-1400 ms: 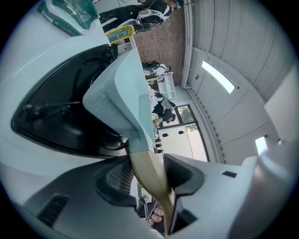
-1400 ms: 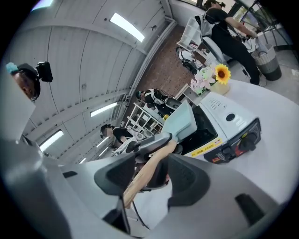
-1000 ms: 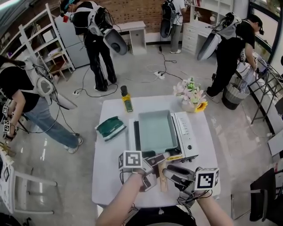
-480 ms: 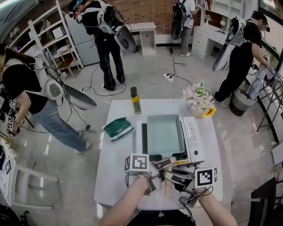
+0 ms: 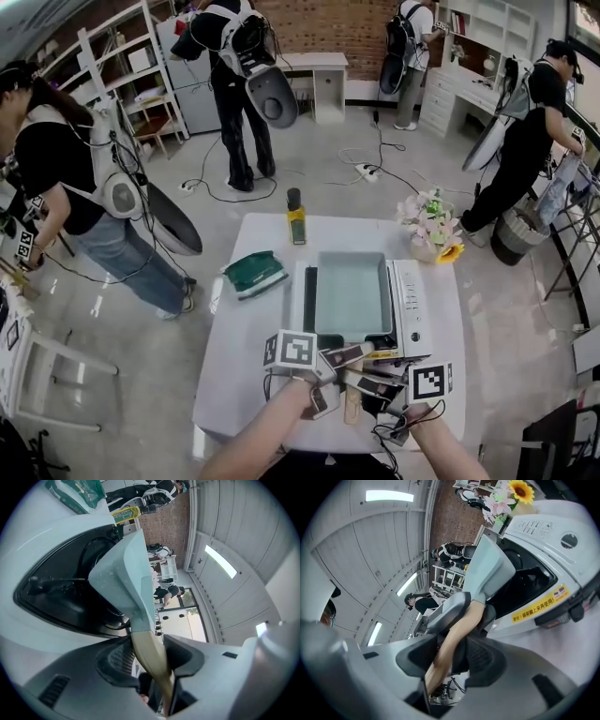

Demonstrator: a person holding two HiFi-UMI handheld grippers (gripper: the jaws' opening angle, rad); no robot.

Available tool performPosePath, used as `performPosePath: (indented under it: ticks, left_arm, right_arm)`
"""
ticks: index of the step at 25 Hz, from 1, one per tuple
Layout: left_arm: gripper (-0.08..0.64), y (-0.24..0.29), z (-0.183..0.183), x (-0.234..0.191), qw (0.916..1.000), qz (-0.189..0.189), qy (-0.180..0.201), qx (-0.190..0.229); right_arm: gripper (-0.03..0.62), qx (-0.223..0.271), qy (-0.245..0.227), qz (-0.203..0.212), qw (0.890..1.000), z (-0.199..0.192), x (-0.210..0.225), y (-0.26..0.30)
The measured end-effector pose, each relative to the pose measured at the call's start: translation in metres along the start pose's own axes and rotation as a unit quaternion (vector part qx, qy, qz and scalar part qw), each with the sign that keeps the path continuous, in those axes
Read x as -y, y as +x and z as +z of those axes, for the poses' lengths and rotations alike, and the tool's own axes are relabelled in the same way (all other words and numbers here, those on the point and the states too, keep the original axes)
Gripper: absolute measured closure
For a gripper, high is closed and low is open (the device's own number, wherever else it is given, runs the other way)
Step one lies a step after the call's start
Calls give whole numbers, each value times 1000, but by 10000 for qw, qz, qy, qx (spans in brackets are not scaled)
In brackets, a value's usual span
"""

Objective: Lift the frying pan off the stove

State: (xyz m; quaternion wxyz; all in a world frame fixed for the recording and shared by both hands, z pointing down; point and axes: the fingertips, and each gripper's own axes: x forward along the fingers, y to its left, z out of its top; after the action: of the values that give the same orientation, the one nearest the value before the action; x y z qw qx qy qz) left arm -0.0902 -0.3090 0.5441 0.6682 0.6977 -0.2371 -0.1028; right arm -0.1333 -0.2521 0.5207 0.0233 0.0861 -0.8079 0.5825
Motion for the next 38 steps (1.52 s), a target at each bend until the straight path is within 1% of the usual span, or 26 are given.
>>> performPosePath:
  ticks: [2, 5, 7, 10, 11, 14, 17, 27, 38]
  left_arm:
    - [382, 1, 1, 0, 10000, -10, 16, 13]
    - [382, 1, 1, 1, 9999, -68, 43, 79]
    - [382, 1, 1, 0, 9999, -102, 31, 106]
    - [382, 3, 1, -1, 9999, -75, 62, 102]
    - [382, 3, 1, -2, 9999, -61, 76, 108]
    - [383, 2, 1, -1, 9998, -25, 123, 132]
    - [383, 2, 1, 1, 9997, -24, 183, 135]
    - [385, -2, 5, 24, 9971, -139, 711, 217]
    - [385, -13, 12, 62, 9913, -405, 1165, 464]
  right_arm:
    - [410, -3, 65, 34, 10000, 0, 1, -1]
    - [416, -8, 12, 147, 9999, 1, -2, 1]
    - [417, -11, 14, 97, 10000, 0, 1, 0]
    - [419, 17, -49, 149, 9999, 1, 0, 0]
    - [419, 25, -63, 138, 9999, 1, 0, 0]
    - [419, 25, -45, -72, 10000, -1, 7, -3]
    - [419, 46, -83, -86, 9999, -1, 5, -4]
    - [420, 53, -513, -206, 9985, 4, -10, -5]
    - [428, 144, -963, -239, 9950, 13, -39, -7]
